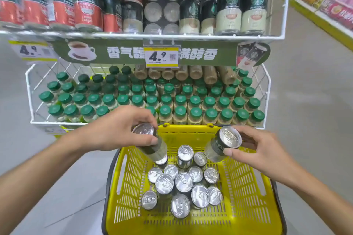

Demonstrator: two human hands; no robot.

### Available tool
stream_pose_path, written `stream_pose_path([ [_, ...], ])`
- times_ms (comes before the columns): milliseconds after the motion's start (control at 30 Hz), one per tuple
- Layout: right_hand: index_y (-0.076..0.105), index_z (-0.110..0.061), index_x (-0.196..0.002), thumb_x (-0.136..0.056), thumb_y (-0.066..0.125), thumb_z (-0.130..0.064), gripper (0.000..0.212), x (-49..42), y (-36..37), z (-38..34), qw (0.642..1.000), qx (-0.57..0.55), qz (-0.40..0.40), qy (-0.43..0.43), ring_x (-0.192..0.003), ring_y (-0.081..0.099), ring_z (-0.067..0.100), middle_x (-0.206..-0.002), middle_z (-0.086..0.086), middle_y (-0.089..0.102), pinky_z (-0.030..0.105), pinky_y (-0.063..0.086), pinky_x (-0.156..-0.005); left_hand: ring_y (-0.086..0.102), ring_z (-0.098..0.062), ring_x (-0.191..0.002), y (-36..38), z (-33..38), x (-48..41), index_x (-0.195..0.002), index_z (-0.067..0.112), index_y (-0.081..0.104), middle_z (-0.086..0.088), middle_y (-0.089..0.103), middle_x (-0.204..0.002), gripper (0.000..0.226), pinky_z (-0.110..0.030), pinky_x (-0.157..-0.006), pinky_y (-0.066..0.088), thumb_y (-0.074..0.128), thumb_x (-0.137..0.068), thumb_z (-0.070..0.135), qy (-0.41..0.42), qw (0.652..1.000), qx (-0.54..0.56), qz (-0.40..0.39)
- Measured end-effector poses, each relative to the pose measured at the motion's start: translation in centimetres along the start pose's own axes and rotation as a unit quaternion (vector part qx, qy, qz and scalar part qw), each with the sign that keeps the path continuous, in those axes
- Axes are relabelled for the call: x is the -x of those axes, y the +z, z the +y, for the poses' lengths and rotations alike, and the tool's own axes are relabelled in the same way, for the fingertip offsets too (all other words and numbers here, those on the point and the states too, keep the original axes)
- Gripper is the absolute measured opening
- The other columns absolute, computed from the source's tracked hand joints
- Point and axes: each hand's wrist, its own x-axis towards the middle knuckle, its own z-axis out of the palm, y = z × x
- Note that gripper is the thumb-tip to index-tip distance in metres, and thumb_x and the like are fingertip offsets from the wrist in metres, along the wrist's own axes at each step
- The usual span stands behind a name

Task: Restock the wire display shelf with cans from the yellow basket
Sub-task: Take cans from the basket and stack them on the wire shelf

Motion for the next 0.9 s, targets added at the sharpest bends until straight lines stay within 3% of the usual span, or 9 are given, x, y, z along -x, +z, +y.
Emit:
stream_pose_path([
  [100,0.07,-0.046,-0.119,-0.07,0.084,-0.063,0.054,-3.4,-1.4,-4.8,0.999,-0.022,0.024,-0.037,-0.108,0.072,0.003,-0.118,-0.017,0.075,0.015,0.054,-0.092,0.073,-0.003,-0.102,-5.0,4.7,-2.2,-0.103,0.025,0.076,0.012,0.079,-0.103,0.025,-0.028,-0.089,0.059,0.085,-0.082,0.034,0.038,0.998,0.04,0.023],
  [233,0.072,-0.044,-0.116,-0.07,0.083,-0.064,0.051,-7.1,-3.7,-11.1,0.994,-0.06,0.038,-0.082,-0.104,0.074,0.004,-0.114,-0.014,0.077,0.014,0.055,-0.088,0.078,-0.019,-0.097,-11.1,11.0,-4.3,-0.101,0.025,0.078,0.001,0.081,-0.096,0.035,-0.043,-0.089,0.063,0.082,-0.073,0.045,0.073,0.993,0.073,0.062],
  [367,0.074,-0.044,-0.111,-0.069,0.084,-0.063,0.047,-10.1,-6.5,-16.7,0.991,-0.063,0.051,-0.104,-0.1,0.076,0.018,-0.105,-0.009,0.079,0.029,0.062,-0.085,0.075,-0.003,-0.083,-16.4,15.7,-5.9,-0.101,0.031,0.081,0.009,0.081,-0.09,0.028,-0.022,-0.078,0.059,0.079,-0.076,0.042,0.104,0.986,0.046,0.123],
  [500,0.074,-0.044,-0.108,-0.073,0.082,-0.056,0.037,-13.9,-9.0,-20.1,0.992,-0.019,0.055,-0.114,-0.096,0.076,0.012,-0.101,-0.012,0.079,0.04,0.061,-0.086,0.053,0.006,-0.052,-19.7,17.7,-7.9,-0.106,0.037,0.081,0.02,0.07,-0.067,0.028,-0.006,-0.049,0.038,0.077,-0.08,0.046,0.101,0.977,-0.02,0.188],
  [600,0.073,-0.047,-0.105,-0.072,0.08,-0.059,0.036,-17.1,-9.5,-21.0,0.993,0.022,0.062,-0.098,-0.094,0.076,0.012,-0.096,-0.014,0.08,0.048,0.061,-0.088,0.058,0.015,-0.063,-21.0,17.0,-10.1,-0.113,0.035,0.08,0.016,0.077,-0.091,0.035,-0.003,-0.059,0.041,0.076,-0.081,0.049,0.07,0.973,-0.08,0.203],
  [667,0.073,-0.051,-0.099,-0.07,0.077,-0.065,0.033,-19.2,-9.5,-21.2,0.991,0.057,0.074,-0.092,-0.092,0.076,0.011,-0.092,-0.016,0.079,0.047,0.061,-0.088,0.061,0.024,-0.077,-21.3,15.9,-11.5,-0.116,0.03,0.079,0.028,0.074,-0.094,0.043,-0.008,-0.073,0.05,0.075,-0.079,0.052,0.053,0.974,-0.088,0.203],
  [733,0.076,-0.047,-0.094,-0.069,0.077,-0.064,0.03,-21.0,-9.2,-21.4,0.991,0.075,0.067,-0.083,-0.088,0.075,0.005,-0.089,-0.019,0.079,0.042,0.062,-0.086,0.068,0.014,-0.091,-21.2,14.7,-12.7,-0.114,0.023,0.08,0.023,0.076,-0.098,0.055,-0.027,-0.089,0.059,0.076,-0.071,0.058,0.031,0.978,-0.062,0.196],
  [833,0.077,-0.028,-0.089,-0.068,0.075,-0.06,0.038,-23.1,-8.4,-21.2,0.991,0.108,0.05,-0.064,-0.072,0.07,0.003,-0.078,-0.01,0.077,0.033,0.059,-0.071,0.076,-0.013,-0.095,-20.8,12.9,-14.2,-0.099,0.021,0.081,0.005,0.082,-0.094,0.047,-0.045,-0.09,0.06,0.08,-0.067,0.056,0.025,0.982,-0.027,0.183],
  [900,0.077,-0.023,-0.092,-0.069,0.071,-0.06,0.044,-24.0,-7.8,-21.0,0.988,0.138,0.038,-0.058,-0.062,0.061,0.003,-0.074,-0.004,0.075,0.03,0.05,-0.062,0.077,-0.015,-0.09,-20.5,11.9,-15.2,-0.09,0.022,0.082,0.007,0.081,-0.087,0.043,-0.047,-0.09,0.06,0.081,-0.064,0.056,0.021,0.984,-0.009,0.179],
])
